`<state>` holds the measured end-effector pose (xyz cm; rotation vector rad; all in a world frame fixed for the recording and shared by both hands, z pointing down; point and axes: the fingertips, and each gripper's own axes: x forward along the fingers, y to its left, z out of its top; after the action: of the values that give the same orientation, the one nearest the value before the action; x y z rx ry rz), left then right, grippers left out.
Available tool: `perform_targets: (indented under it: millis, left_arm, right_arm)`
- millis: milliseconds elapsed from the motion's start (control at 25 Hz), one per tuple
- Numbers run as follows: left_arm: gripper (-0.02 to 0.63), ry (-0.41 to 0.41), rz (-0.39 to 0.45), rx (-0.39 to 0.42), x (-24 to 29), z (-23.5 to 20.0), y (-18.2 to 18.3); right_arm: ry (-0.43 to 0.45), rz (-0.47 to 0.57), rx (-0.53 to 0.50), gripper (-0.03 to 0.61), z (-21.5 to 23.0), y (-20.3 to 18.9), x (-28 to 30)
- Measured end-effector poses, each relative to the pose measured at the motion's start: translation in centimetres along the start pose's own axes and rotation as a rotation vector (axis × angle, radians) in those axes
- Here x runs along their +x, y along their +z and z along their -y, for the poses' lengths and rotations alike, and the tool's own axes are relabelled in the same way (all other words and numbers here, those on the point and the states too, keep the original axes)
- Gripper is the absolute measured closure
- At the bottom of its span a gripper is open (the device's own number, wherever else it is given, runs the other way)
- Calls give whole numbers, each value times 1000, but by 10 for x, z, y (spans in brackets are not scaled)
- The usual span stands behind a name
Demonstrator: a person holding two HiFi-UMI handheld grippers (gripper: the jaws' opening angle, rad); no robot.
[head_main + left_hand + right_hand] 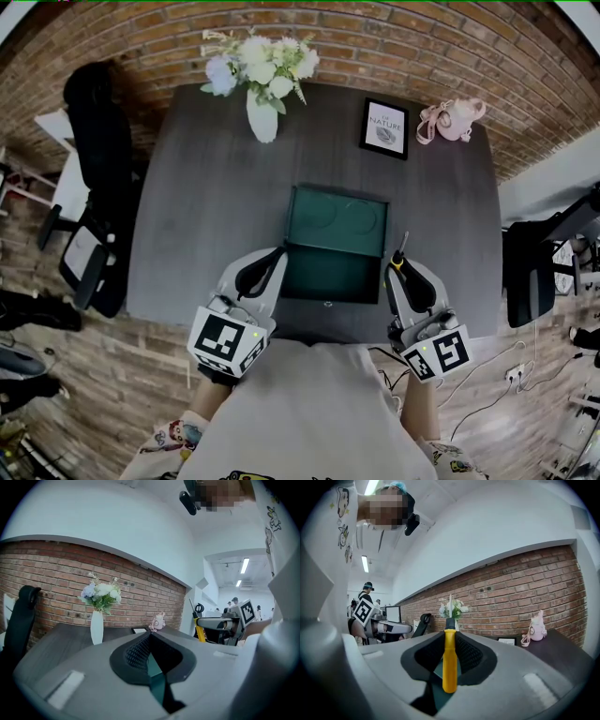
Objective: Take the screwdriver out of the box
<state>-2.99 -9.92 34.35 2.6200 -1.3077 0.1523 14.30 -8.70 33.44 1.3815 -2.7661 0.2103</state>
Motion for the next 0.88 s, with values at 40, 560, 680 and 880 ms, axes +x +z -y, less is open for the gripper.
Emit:
perform_targets:
  millis: [40,560,680,880]
  left_arm:
    - [612,1,-1,-1,0,0,0]
    - [612,-3,-3,2,0,0,0]
    - [612,1,-4,2,0,0,1]
    - [612,5,-6,0,1,-2,0]
  right_arm:
    - [0,-2,0,505,0,0,0]
    - [-5,-24,6,506,3,-2,3]
    - [-2,-23,4,505,2,-1,4]
    - [-7,-6,-4,505,2,3,6]
